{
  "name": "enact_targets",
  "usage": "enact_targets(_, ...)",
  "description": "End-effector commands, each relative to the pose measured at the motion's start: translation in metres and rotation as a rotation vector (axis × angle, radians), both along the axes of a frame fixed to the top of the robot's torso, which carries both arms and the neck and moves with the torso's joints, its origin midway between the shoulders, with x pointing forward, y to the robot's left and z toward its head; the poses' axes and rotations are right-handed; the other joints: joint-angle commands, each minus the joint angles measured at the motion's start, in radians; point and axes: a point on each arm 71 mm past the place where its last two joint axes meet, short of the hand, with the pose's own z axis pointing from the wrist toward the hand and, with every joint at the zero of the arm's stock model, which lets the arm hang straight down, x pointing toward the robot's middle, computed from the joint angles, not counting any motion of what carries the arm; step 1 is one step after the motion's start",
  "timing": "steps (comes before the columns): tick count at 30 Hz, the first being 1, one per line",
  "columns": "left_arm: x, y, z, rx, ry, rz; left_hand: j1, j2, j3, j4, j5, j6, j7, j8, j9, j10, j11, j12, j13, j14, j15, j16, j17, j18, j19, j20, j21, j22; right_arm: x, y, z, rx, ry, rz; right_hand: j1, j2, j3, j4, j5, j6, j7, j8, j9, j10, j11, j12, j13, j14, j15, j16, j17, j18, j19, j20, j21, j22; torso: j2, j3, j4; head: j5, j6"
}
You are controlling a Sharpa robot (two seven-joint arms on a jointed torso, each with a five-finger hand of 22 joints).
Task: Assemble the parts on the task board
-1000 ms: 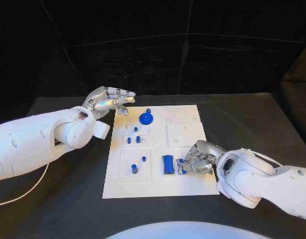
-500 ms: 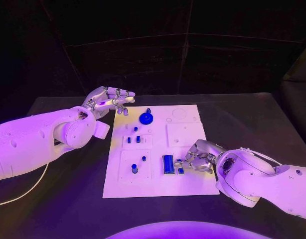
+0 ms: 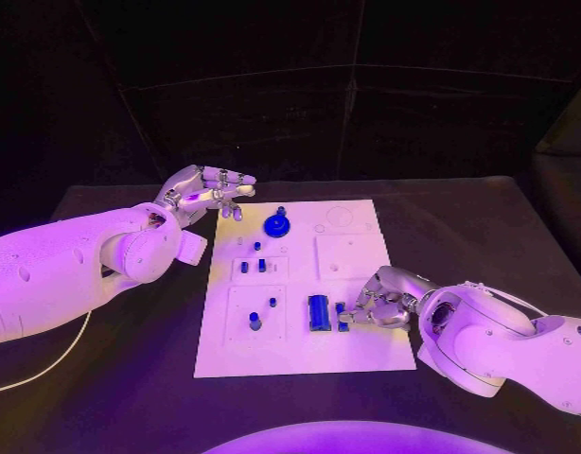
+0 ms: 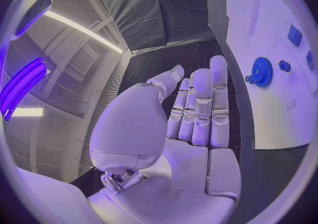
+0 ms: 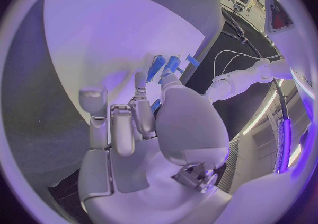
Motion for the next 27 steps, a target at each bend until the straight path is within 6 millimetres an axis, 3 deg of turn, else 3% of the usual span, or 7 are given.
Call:
enact_targets(1,0.0,-0.001,0.001,-0.007,0.002,-0.009,0.002,0.008,-0.008,-0.001,0.0,-0.006,0.001,-0.002,-0.001,-0.007,0.002,0.006,0.001,-0.008,-0.002,-0.004,-0.001,0.013,-0.002,0.005,-0.005,-0.001,-0.003,0.004,0.002,0.011,-0.001,0.075,0.009,-0.002,-0.011,0.001,-0.004,-0.005,0.005,-0.004,0.001,0.001,0.002,-0.006,0.042,0.086,-0.001,-0.004,0.164,-0.015,-0.005,0.005,-0.004,0.001,-0.001,-0.0006,-0.0001,-0.001,0.001)
enact_targets(13,0.001,0.0,0.001,-0.005,0.002,-0.007,0.002,0.008,-0.008,-0.001,0.0,-0.006,0.001,-0.002,-0.001,-0.007,0.002,0.006,0.001,-0.008,-0.002,-0.004,-0.001,0.013,-0.002,0.005,-0.005,-0.001,-0.004,-0.001,-0.001,-0.009,0.032,0.096,0.009,0.003,-0.02,0.006,-0.01,-0.003,0.005,-0.003,0.002,0.002,0.002,-0.003,0.044,0.087,0.0,-0.002,0.167,-0.016,-0.003,0.005,-0.001,0.006,0.001,-0.0005,-0.0003,-0.003,0.003)
enact_targets(27,0.001,-0.001,0.001,-0.006,0.002,-0.009,0.002,0.008,-0.008,-0.001,0.0,-0.006,0.001,-0.002,-0.001,-0.007,0.002,0.006,0.001,-0.008,-0.002,-0.004,-0.001,0.013,-0.002,0.005,-0.005,-0.001,0.007,0.0,-0.01,-0.056,0.038,0.075,0.046,0.034,-0.029,-0.005,-0.004,0.002,0.003,-0.002,0.006,0.002,0.001,-0.007,0.042,0.087,-0.002,-0.001,0.169,-0.016,-0.001,0.005,0.0,0.01,0.001,-0.0002,0.0027,-0.002,0.001)
